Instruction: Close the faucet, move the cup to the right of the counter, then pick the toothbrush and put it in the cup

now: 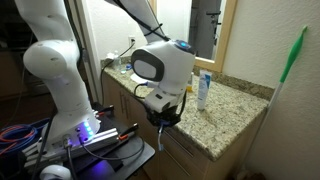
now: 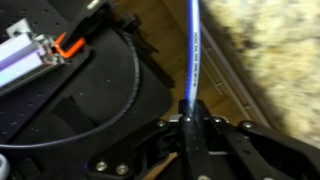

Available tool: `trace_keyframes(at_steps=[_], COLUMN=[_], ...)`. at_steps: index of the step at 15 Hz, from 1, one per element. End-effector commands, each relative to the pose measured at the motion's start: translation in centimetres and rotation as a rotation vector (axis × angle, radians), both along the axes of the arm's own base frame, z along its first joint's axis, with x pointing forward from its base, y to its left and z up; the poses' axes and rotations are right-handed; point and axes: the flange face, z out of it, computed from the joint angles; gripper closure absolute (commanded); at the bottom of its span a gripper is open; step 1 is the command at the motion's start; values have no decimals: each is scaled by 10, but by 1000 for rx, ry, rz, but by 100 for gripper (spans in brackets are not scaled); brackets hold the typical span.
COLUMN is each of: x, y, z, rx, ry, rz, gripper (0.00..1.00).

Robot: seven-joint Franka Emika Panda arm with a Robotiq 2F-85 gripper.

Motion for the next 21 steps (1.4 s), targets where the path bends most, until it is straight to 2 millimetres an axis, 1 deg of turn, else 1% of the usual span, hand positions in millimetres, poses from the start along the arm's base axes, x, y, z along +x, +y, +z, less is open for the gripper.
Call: trace_keyframes(at_steps=[1,2,5,21], x=[-6,-4,2,3], y=[11,11,0,0], z=[-9,-8,0,0], rx=[13,11,-11,-12], ry=[22,18,3,2], rz=[-1,-2,-4,-4], gripper=[90,90,90,90])
